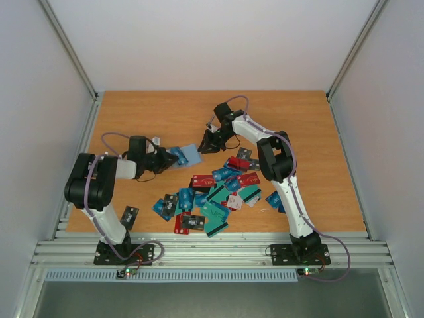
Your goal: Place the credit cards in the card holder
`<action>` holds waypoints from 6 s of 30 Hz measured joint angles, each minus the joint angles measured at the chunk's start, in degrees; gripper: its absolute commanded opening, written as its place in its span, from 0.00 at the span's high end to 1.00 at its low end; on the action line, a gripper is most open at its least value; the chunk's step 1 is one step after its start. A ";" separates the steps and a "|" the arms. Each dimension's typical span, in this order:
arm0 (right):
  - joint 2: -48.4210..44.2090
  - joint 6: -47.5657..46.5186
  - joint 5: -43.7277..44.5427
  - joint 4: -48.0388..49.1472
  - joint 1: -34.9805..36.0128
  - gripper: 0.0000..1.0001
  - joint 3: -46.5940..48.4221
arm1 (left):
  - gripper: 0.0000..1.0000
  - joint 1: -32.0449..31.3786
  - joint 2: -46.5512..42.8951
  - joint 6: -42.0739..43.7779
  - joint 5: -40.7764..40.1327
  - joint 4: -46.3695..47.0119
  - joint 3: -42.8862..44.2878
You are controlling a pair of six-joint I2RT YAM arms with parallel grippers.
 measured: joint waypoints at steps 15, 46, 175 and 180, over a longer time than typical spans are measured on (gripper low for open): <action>0.00 0.46 -0.90 0.66 -0.24 0.81 -0.55 | 1.00 -0.57 2.32 -3.58 1.68 8.26 -2.21; 0.00 0.52 -1.44 1.11 -0.37 0.83 -0.96 | 1.00 -1.46 7.48 -2.08 7.04 2.21 4.72; -1.88 -2.23 -8.04 -2.49 0.52 0.58 -2.71 | 1.00 -5.11 13.57 27.23 -1.42 -48.15 29.94; -1.49 -2.23 -8.15 -2.49 0.96 0.58 -2.34 | 1.00 -5.09 14.14 27.65 -0.66 -48.39 30.47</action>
